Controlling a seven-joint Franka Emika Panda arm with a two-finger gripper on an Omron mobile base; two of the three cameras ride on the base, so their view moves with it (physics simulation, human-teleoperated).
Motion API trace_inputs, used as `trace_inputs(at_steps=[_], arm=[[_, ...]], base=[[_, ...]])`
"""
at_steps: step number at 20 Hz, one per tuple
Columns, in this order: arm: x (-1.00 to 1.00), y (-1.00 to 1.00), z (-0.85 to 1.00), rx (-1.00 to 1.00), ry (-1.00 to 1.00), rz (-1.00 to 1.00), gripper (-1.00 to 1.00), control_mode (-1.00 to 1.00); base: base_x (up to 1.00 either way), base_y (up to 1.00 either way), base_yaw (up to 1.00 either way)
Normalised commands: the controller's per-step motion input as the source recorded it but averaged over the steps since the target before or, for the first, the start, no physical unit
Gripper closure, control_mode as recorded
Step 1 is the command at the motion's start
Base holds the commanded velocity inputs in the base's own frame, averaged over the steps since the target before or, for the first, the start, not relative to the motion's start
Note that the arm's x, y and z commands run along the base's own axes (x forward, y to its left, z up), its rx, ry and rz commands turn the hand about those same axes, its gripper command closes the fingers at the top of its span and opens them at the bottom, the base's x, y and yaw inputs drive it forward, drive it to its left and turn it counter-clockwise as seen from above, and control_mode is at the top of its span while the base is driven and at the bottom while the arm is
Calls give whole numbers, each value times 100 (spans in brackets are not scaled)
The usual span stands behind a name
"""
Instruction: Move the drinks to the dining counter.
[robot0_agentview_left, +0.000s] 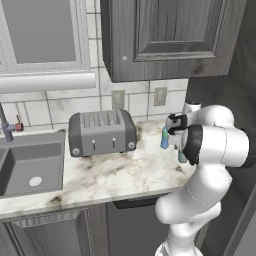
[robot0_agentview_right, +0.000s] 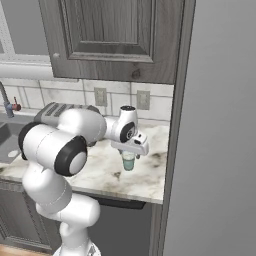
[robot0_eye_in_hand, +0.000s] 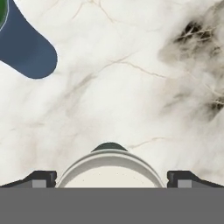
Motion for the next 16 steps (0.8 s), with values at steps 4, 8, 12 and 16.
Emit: trace_inputs(at_steps=[4, 8, 12, 16], arm=[[-2, 0, -15, 0, 0, 0, -100, -100], [-11, 0, -8, 0, 0, 0, -100, -100], [-15, 0, 0, 0, 0, 0, -100, -100], [-20, 0, -1, 0, 0, 0, -100, -100]], base=[[0, 0, 0], [0, 0, 0], [0, 0, 0], [0, 0, 0]])
